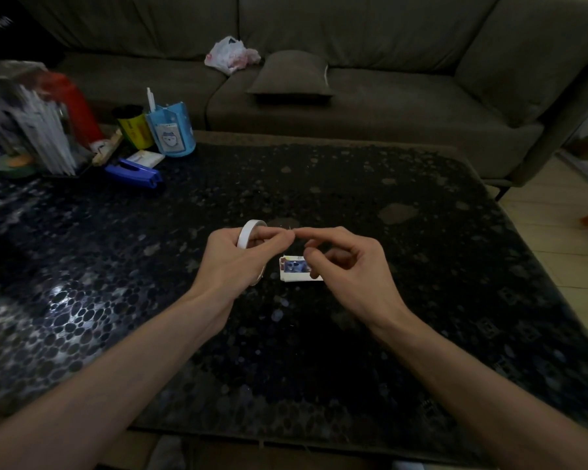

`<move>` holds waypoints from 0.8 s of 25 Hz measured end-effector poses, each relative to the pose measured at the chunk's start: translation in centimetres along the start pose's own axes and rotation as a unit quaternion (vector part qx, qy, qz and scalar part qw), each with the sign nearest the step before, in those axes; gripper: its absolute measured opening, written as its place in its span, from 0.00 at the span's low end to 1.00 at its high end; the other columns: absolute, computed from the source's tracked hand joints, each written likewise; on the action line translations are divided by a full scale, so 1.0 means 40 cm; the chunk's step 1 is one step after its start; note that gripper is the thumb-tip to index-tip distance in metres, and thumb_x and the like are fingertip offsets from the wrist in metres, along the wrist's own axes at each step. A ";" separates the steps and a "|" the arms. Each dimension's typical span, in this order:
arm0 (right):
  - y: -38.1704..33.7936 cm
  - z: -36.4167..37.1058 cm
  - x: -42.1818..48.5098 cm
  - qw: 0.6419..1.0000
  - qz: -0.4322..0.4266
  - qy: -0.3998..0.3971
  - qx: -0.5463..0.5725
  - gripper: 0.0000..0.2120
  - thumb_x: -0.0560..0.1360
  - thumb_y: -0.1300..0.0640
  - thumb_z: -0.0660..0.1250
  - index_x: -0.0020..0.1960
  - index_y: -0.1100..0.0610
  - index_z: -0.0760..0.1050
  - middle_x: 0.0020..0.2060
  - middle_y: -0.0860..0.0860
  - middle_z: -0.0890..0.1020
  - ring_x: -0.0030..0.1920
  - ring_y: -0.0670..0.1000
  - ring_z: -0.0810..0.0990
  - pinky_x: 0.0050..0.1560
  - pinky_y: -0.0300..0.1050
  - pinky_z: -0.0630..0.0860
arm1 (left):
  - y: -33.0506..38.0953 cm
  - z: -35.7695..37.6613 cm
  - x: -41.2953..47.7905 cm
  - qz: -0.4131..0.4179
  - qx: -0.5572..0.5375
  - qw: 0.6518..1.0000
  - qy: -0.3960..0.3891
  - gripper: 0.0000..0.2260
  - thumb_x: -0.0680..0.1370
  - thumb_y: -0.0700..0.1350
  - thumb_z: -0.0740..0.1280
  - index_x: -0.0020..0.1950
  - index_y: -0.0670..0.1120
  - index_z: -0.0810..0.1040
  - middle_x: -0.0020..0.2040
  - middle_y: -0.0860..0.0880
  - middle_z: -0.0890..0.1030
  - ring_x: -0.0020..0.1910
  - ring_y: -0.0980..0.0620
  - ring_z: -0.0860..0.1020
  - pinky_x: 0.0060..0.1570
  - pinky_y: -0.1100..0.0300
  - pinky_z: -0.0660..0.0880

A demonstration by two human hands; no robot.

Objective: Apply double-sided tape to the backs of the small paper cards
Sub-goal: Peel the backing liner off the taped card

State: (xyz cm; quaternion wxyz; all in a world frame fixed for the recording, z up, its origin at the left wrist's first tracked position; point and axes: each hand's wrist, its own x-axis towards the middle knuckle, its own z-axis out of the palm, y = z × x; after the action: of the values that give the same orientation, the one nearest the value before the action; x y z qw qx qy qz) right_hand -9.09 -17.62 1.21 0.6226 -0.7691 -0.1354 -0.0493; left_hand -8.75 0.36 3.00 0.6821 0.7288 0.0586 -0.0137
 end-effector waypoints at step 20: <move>-0.005 0.006 -0.002 0.999 0.018 -0.011 -0.025 0.16 0.79 0.60 0.71 0.61 0.43 0.85 0.50 0.43 0.83 0.45 0.43 0.85 0.49 0.37 0.82 | 0.002 -0.003 0.003 0.000 0.038 0.999 0.020 0.03 0.75 0.46 0.76 0.42 0.51 0.88 0.43 0.41 0.85 0.37 0.58 0.78 0.35 0.68 0.77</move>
State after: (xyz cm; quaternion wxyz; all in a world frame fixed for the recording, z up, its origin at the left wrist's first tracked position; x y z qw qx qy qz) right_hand -9.25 -17.36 1.34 0.6028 -0.7870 -0.1271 -0.0334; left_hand -8.62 0.48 3.09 0.6525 0.7544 0.0716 -0.0020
